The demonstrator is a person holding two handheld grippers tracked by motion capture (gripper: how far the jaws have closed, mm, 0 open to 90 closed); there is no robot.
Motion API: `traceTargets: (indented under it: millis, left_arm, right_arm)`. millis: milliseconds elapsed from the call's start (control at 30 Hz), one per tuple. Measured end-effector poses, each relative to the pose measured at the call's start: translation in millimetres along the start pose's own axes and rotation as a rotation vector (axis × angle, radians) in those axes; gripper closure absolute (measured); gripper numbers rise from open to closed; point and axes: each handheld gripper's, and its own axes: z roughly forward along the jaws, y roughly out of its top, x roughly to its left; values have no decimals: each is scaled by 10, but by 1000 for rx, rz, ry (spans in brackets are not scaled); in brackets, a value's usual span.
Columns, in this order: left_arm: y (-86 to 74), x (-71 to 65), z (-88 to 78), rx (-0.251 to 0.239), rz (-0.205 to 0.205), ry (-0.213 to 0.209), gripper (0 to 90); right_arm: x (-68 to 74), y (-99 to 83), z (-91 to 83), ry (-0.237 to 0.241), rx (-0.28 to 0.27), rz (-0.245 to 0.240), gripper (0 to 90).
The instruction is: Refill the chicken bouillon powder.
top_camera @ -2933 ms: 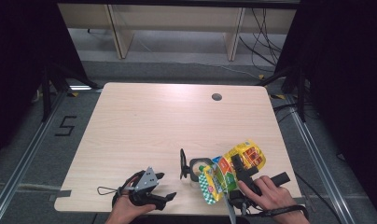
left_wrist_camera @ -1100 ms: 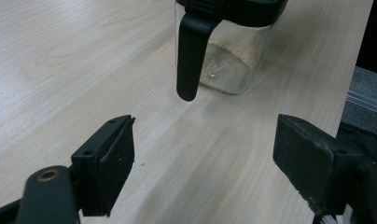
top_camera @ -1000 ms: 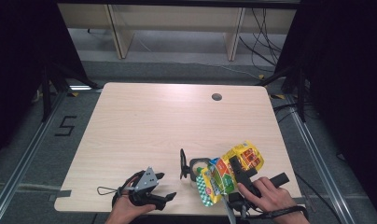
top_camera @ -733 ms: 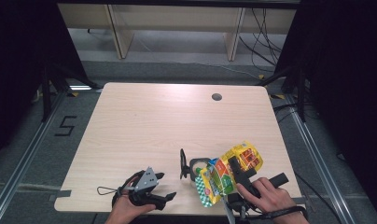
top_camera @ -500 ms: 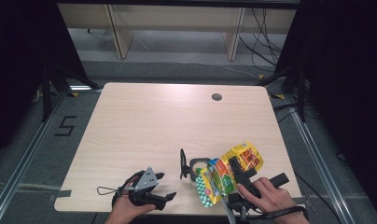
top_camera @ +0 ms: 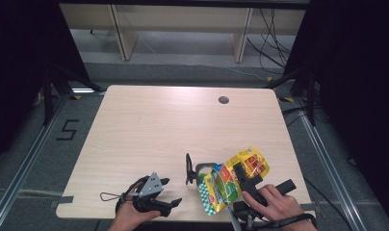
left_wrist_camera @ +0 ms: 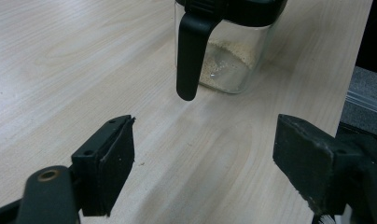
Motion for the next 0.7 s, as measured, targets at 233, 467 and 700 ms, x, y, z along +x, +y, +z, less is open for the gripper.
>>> traceTargets:
  millis: [233,467,700]
  left_arm:
    - [2,5,-4,0,9,0,203]
    - [-2,-2,-7,3,-5,4,203]
    - [5,14,-16,10,24,8,203]
  right_arm:
    - [11,-6,3,-17,-2,6,409]
    - [33,-82,4,-12,25,-6,411]
    - [53,-58,36,-10,17,-12,413]
